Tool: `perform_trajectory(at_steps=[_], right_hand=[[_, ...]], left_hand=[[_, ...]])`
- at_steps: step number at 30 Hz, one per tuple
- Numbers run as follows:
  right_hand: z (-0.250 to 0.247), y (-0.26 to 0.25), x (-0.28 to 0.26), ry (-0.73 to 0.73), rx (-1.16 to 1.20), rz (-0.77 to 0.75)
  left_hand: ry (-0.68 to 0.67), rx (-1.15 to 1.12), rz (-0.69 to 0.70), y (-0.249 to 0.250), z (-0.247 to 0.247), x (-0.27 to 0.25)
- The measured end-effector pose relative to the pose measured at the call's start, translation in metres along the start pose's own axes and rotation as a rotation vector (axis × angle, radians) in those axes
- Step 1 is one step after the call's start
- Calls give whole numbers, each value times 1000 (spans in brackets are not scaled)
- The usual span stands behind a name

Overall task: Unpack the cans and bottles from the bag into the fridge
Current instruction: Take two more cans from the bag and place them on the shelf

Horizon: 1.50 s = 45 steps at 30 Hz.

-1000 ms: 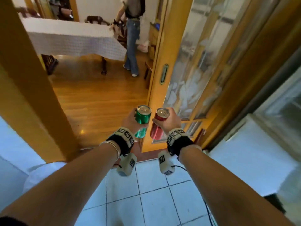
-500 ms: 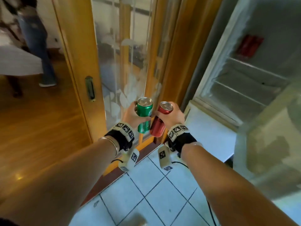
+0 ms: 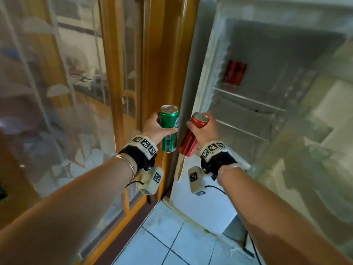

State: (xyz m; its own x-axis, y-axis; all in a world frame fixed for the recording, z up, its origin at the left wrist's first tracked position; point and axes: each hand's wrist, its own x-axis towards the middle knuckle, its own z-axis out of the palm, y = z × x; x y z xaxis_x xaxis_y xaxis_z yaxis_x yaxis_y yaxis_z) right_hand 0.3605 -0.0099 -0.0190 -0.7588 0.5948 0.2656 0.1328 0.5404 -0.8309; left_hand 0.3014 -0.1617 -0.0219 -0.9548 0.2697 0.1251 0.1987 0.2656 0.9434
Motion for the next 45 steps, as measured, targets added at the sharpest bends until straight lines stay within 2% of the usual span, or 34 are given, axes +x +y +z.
perform_trajectory(at_steps=[7,13,20,30,34,45], right_hand=[[-13,3,97,157,12,27],[-27,-9,180,321,-136,44],[-58,2,260,423,-164,93],[-104,56,377,501,-194,97],[-127,76,423,518,-191,126],[-149,112,520,411,-146,182]], left_hand=[[-175,-6,174,25,53,112],[-330,-39,265,62,103,215],[-433,-106,311,110,156,286],[-436,-106,319,147,265,366],[-424,-113,279,163,306,405],[-412,-164,172,168,371,494]])
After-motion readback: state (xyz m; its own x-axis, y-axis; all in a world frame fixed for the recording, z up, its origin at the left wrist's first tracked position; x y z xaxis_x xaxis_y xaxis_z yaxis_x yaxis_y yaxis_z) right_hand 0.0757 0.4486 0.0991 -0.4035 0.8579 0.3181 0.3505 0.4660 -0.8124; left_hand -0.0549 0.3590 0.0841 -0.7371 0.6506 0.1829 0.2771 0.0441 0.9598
